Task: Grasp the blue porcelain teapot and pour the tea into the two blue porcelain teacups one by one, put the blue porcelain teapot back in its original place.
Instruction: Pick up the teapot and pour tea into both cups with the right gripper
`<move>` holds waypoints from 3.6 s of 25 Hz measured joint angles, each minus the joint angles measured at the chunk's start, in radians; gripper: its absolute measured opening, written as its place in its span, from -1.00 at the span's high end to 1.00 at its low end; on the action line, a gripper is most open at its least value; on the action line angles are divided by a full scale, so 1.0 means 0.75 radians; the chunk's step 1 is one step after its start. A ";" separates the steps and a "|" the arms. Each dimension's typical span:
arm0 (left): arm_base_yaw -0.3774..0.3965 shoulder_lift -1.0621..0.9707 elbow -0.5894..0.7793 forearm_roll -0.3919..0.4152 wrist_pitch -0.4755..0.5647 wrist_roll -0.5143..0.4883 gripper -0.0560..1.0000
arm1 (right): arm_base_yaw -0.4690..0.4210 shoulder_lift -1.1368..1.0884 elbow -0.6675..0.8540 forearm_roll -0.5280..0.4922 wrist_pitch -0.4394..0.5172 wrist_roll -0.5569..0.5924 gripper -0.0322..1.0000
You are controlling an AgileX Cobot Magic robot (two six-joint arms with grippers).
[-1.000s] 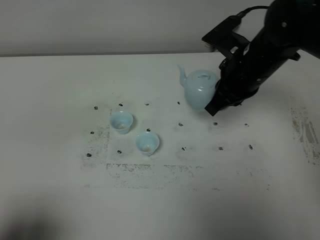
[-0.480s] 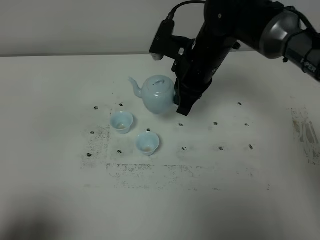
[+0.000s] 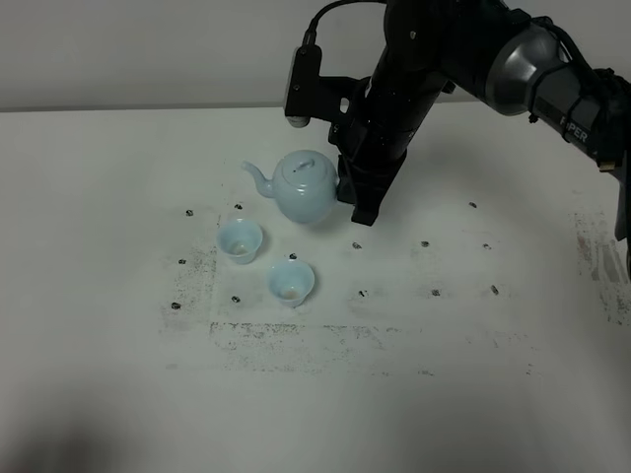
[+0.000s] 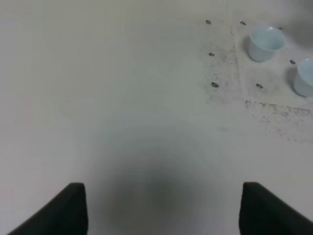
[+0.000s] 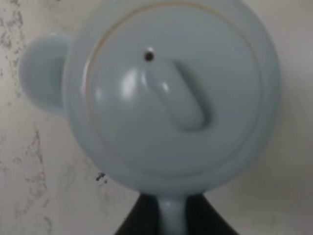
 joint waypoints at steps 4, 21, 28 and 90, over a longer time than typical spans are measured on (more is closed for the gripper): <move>0.000 0.000 0.000 0.000 0.000 0.000 -0.27 | 0.000 0.000 0.000 0.033 0.022 0.014 0.86; 0.000 0.000 0.000 0.000 0.000 0.000 -0.27 | 0.000 0.000 -0.001 0.097 0.040 -0.060 0.86; 0.000 0.000 0.000 0.000 0.000 0.000 -0.27 | 0.000 0.000 -0.001 0.082 0.040 -0.114 0.86; 0.000 0.000 0.000 0.000 0.000 0.000 -0.27 | 0.213 0.307 -0.398 -0.617 -0.024 -0.488 0.86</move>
